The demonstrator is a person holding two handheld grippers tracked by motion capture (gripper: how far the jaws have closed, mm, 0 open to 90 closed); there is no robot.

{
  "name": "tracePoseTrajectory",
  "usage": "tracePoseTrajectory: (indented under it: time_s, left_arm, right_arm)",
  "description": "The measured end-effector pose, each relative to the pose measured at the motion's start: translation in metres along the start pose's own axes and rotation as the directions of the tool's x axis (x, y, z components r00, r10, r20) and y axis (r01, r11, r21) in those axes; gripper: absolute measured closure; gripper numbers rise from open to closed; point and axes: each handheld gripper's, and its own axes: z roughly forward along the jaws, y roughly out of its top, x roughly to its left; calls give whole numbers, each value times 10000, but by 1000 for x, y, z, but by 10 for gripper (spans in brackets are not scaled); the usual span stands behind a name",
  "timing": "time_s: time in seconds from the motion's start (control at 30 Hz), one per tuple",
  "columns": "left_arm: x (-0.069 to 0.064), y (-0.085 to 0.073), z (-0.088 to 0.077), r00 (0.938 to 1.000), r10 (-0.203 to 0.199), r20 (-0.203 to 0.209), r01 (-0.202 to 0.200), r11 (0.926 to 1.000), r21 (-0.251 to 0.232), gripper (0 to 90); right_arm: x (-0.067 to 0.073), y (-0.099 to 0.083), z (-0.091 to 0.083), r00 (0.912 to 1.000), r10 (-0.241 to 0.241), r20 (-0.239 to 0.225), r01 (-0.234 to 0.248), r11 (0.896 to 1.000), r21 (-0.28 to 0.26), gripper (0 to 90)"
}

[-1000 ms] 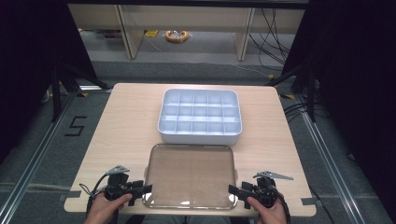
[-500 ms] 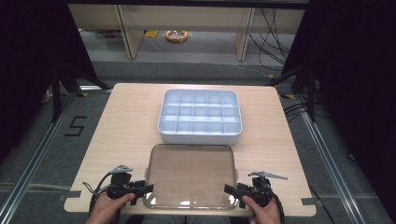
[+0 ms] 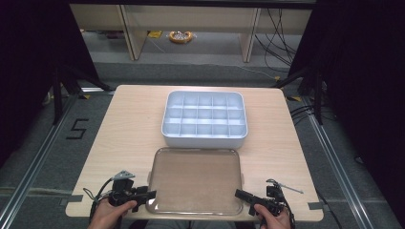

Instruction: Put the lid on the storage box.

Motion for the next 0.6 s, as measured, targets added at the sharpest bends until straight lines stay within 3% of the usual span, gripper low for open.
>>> tracePoseTrajectory:
  time_s: [0.03, 0.07, 0.1, 0.17, 0.2, 0.27, 0.3, 0.33, 0.37, 0.4, 0.43, 0.5, 0.53, 0.57, 0.6]
  left_arm:
    - [0, 0, 0, 10000, 0, 0, 0, 10000, 0, 529]
    - [0, -1, 0, 9996, 273, -102, -272, 9996, 90, 533]
    - [0, -1, 0, 9996, 273, -102, -272, 9996, 90, 531]
    - [0, -1, -1, 9991, 431, -48, -430, 9990, 156, 521]
    - [0, 0, 0, 9998, 183, 41, -184, 9998, 34, 507]
    - [0, -1, 0, 9998, 122, 180, -123, 9999, 7, 498]
    - [1, -1, 0, 9996, 67, 291, -68, 10000, 24, 488]
    - [1, -1, -1, 9996, 41, 271, -39, 10000, -57, 448]
    - [1, -1, -1, 9996, 41, 271, -39, 10000, -57, 430]
    - [2, 0, -1, 9996, -10, 265, 12, 10000, -55, 430]
    - [2, 0, -1, 9996, -54, 279, 56, 9999, -90, 404]
    - [3, 0, -1, 9996, -113, 253, 116, 9999, -128, 398]
    - [3, 1, -1, 9995, -114, 279, 116, 9999, -87, 385]
    - [3, 1, -1, 9993, -164, 337, 166, 9999, -48, 376]
    - [4, 1, -1, 9991, -211, 358, 213, 9998, -40, 376]
  right_arm:
    - [0, 0, 1, 9993, -341, 157, 344, 9992, -202, 669]
    - [4, 1, 0, 9975, -654, 282, 659, 9977, -159, 659]
    - [4, 1, 0, 9975, -654, 282, 659, 9977, -159, 659]
    - [4, 3, -2, 9775, -2074, 385, 2090, 9770, -425, 659]
    - [8, 1, -4, 9833, -1788, 346, 1795, 9836, -192, 658]
    - [8, 1, -6, 9817, -1883, 282, 1888, 9819, -157, 658]
    - [7, 2, -6, 9682, -2492, 211, 2497, 9680, -254, 658]
    - [13, 3, -10, 9481, -3159, 362, 3170, 9480, -295, 659]
    - [13, 3, -10, 9481, -3159, 362, 3170, 9480, -295, 659]
    - [15, 4, -12, 9314, -3617, 413, 3631, 9311, -340, 666]
    - [17, 5, -14, 9088, -4165, 264, 4173, 9075, -489, 673]
    - [19, 4, -17, 9140, -4056, 63, 4055, 9130, -449, 678]
    - [19, 4, -18, 8978, -4403, -9, 4393, 8959, -653, 679]
    - [22, 3, -19, 9114, -4111, -181, 4097, 9107, -527, 679]
    - [22, 3, -19, 9114, -4111, -181, 4097, 9107, -527, 679]
